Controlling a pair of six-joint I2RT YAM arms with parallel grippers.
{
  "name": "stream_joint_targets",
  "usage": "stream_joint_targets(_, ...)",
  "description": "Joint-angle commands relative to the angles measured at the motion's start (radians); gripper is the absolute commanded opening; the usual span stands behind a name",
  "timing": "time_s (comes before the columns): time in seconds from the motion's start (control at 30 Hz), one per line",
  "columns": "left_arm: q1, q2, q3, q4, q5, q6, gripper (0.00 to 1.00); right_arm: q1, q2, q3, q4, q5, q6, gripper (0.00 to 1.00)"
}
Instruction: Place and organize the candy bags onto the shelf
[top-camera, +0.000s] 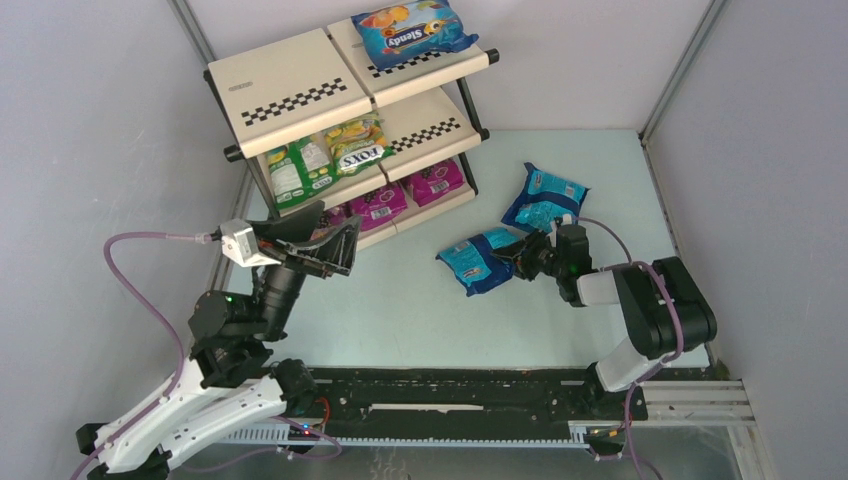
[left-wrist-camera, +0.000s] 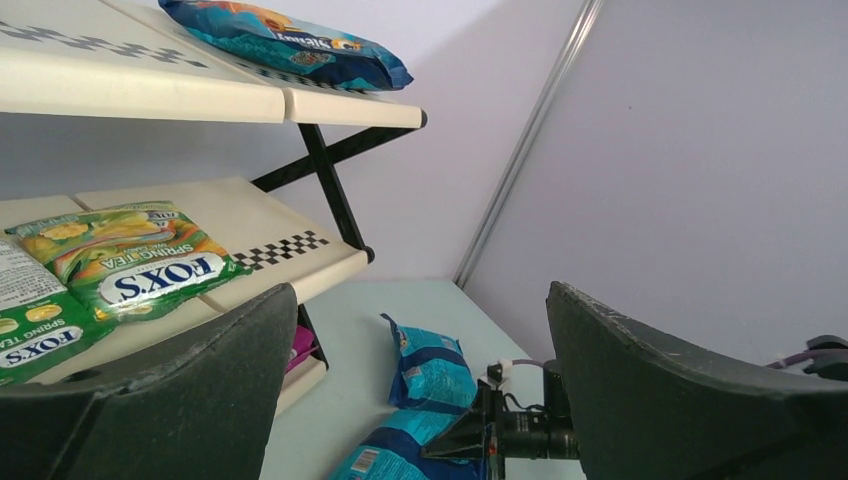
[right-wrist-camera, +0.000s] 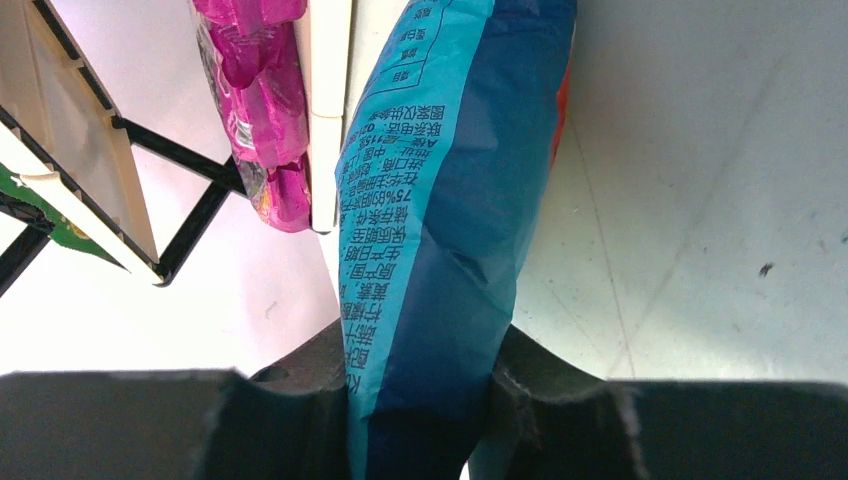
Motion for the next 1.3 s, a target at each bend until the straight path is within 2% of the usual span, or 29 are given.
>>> stream_joint_targets(0.0, 0.011, 0.018, -0.009, 0.024, 0.024, -0.02, 1.0, 0.009, -0.111, 0.011, 0.01, 0.029, -0.016, 0.29)
stream_joint_targets(0.1, 0.014, 0.017, -0.012, 0.027, 0.018, -0.017, 1.0, 0.011, -0.161, 0.01, -0.037, 0.043, -0.033, 0.26)
stream_joint_targets(0.27, 0.015, 0.021, -0.01, 0.023, 0.025, -0.022, 1.0, 0.014, -0.317, 0.014, -0.181, 0.095, -0.097, 0.15)
stream_joint_targets(0.4, 0.05, -0.019, -0.011, 0.029, 0.013, -0.02, 1.0, 0.014, -0.446, 0.073, -0.384, 0.126, -0.178, 0.08)
stream_joint_targets(0.5, 0.106, -0.04, -0.009, 0.021, 0.009, -0.032, 1.0, 0.017, -0.57, 0.109, -0.505, 0.155, -0.236, 0.05)
stream_joint_targets(0.73, 0.112, -0.012, -0.011, 0.022, 0.019, -0.041, 1.0, 0.018, -0.755, 0.241, -0.72, 0.216, -0.319, 0.02)
stream_joint_targets(0.93, 0.104, -0.02, -0.01, 0.022, 0.068, -0.07, 1.0, 0.023, -0.809, 0.525, -0.868, 0.215, -0.379, 0.02)
stream_joint_targets(1.07, 0.104, -0.046, -0.004, 0.019, 0.056, -0.045, 1.0, 0.032, -0.808, 0.682, -0.862, 0.217, -0.365, 0.0)
stream_joint_targets(1.27, 0.12, -0.07, -0.001, 0.016, 0.05, -0.033, 1.0, 0.072, -0.657, 0.95, -0.78, 0.112, -0.315, 0.0)
